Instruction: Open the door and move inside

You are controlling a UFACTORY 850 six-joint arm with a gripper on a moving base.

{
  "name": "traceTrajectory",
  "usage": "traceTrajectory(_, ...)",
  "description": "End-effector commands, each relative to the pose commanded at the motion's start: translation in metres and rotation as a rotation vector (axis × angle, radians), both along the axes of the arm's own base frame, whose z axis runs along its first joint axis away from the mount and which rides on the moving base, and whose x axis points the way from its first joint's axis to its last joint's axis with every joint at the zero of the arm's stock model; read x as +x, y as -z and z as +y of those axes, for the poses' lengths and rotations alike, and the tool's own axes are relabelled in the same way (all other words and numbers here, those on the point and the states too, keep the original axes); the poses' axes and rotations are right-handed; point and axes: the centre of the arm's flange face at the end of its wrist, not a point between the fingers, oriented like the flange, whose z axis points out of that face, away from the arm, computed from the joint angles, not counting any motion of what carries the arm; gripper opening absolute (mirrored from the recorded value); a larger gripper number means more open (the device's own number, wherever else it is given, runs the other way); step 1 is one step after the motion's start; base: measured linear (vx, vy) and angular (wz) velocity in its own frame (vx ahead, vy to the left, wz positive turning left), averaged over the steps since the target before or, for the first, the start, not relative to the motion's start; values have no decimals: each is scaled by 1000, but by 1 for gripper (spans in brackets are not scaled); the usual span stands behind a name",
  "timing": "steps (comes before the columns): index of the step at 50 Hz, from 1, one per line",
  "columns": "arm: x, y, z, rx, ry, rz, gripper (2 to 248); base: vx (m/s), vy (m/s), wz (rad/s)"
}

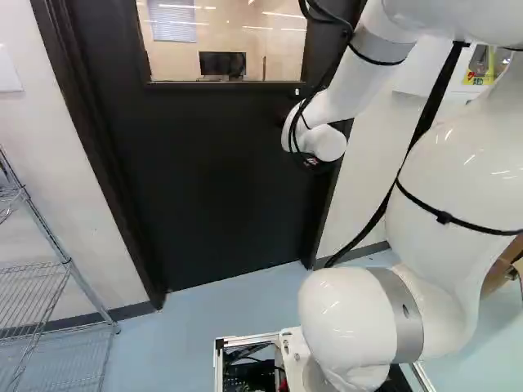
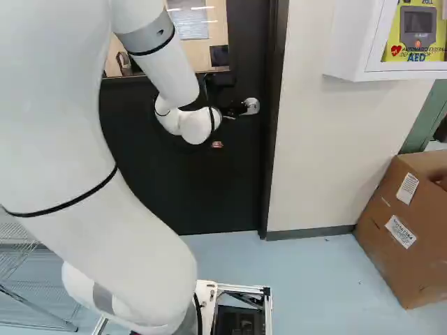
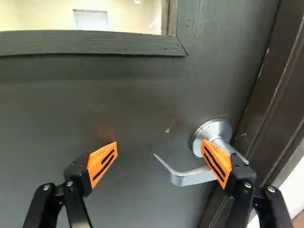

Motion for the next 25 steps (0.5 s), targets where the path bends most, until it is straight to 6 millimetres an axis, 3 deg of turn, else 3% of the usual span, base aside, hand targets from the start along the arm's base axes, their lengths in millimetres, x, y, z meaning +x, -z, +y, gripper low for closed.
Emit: traceTrajectory(25, 1, 26, 0, 6, 0, 56, 247, 0, 0, 0)
